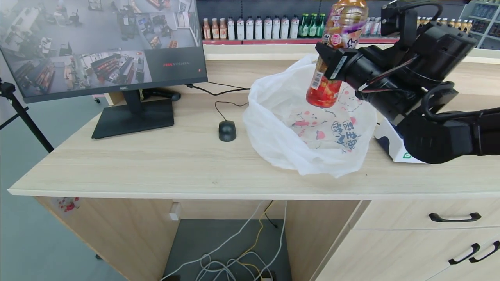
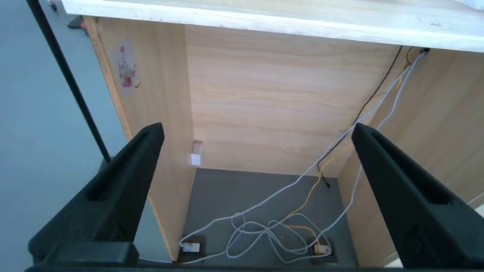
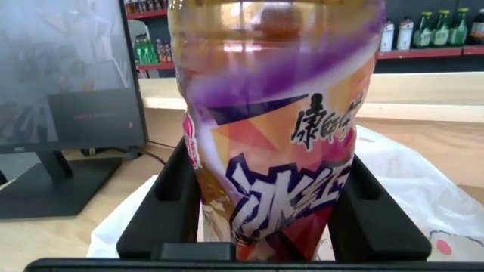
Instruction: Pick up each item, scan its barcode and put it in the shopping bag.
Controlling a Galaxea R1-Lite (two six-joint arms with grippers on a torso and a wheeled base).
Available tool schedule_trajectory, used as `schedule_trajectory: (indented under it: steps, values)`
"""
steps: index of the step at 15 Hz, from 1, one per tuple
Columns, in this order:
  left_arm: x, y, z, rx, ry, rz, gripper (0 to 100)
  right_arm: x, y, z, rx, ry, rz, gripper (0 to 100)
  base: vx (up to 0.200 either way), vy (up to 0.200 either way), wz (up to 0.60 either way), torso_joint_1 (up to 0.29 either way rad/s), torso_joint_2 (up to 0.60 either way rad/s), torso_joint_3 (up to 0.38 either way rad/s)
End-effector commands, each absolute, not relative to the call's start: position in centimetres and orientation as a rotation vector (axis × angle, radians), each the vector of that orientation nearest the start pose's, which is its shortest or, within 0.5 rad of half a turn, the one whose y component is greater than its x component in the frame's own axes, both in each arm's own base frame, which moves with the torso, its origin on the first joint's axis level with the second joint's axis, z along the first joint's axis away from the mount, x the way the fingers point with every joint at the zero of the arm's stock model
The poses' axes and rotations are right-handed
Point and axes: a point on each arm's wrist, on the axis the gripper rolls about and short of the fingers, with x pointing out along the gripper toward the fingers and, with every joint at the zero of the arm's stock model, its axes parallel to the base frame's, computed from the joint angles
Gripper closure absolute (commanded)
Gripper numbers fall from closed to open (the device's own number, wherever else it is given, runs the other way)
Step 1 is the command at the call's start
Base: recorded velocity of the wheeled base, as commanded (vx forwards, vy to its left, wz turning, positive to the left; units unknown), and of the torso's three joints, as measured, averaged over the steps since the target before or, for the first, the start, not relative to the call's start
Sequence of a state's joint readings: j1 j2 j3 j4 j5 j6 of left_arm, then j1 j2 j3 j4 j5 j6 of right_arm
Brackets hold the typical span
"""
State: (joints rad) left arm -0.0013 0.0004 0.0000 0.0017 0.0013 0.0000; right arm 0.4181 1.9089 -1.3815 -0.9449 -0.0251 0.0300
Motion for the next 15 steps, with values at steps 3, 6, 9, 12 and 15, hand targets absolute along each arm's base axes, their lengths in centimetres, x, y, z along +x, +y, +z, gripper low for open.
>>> schedule_trajectory:
  steps: [3, 6, 9, 12, 15]
  values:
    - [-2.3, 0.0, 7.5, 0.0, 0.002, 0.0, 0, 39.0, 17.7, 27.3, 0.116, -0.369, 0.407, 100, 0.0, 0.0, 0.0, 0.0, 0.0, 0.0]
    - [-2.3, 0.0, 7.5, 0.0, 0.002, 0.0, 0, 40.3, 18.3, 25.8, 0.11, -0.346, 0.408, 100, 0.0, 0.0, 0.0, 0.0, 0.0, 0.0]
    - [-2.3, 0.0, 7.5, 0.0, 0.002, 0.0, 0, 41.0, 18.7, 24.4, 0.1, -0.322, 0.407, 100, 0.0, 0.0, 0.0, 0.0, 0.0, 0.0]
    - [-2.3, 0.0, 7.5, 0.0, 0.002, 0.0, 0, 41.9, 19.1, 23.5, 0.072, -0.323, 0.403, 100, 0.0, 0.0, 0.0, 0.0, 0.0, 0.0]
    - [-2.3, 0.0, 7.5, 0.0, 0.0, 0.0, 0, 42.5, 19.2, 22.1, 0.066, -0.316, 0.396, 100, 0.0, 0.0, 0.0, 0.0, 0.0, 0.0]
